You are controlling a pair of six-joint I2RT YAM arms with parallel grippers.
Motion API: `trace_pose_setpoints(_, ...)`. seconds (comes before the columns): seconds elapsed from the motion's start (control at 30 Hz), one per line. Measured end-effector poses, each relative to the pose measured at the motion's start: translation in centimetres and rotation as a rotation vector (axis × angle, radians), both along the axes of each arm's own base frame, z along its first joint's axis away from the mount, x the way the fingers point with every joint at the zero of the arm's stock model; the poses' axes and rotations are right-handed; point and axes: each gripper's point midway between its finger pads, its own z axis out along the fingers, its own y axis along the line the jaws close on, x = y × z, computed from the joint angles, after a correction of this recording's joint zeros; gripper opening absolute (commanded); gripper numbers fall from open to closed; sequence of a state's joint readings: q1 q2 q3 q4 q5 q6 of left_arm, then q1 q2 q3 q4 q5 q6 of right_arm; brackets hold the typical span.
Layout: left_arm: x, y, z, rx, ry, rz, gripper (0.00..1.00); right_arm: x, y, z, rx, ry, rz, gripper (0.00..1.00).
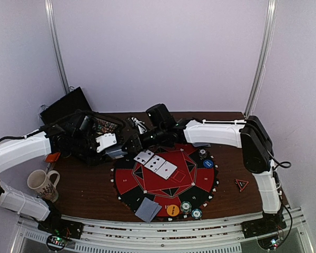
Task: Distribute texas hold em gaming equipment
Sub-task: Pick up the poker card from the face-down deck piles.
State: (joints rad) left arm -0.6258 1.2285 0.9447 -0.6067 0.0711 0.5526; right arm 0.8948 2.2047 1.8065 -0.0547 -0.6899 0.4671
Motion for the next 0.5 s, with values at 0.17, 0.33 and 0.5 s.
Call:
trace_pose_setpoints(0.17,0.0,0.0,0.0,0.0,0.0,0.0,0.47,0.0,-0.4,0.2,-0.018,-0.017,-0.004,0.05)
trace_pose_setpoints(0.33,0.0,0.0,0.0,0.002,-0.002,0.002,0.47,-0.2,-1.0,0.6,-0.043,-0.036,-0.004,0.0)
trace_pose_setpoints(0.5,0.1,0.0,0.0,0.002,-0.003,0.002,0.47,0.4,-2.3,1.5,-0.068,-0.067,-0.021,0.0)
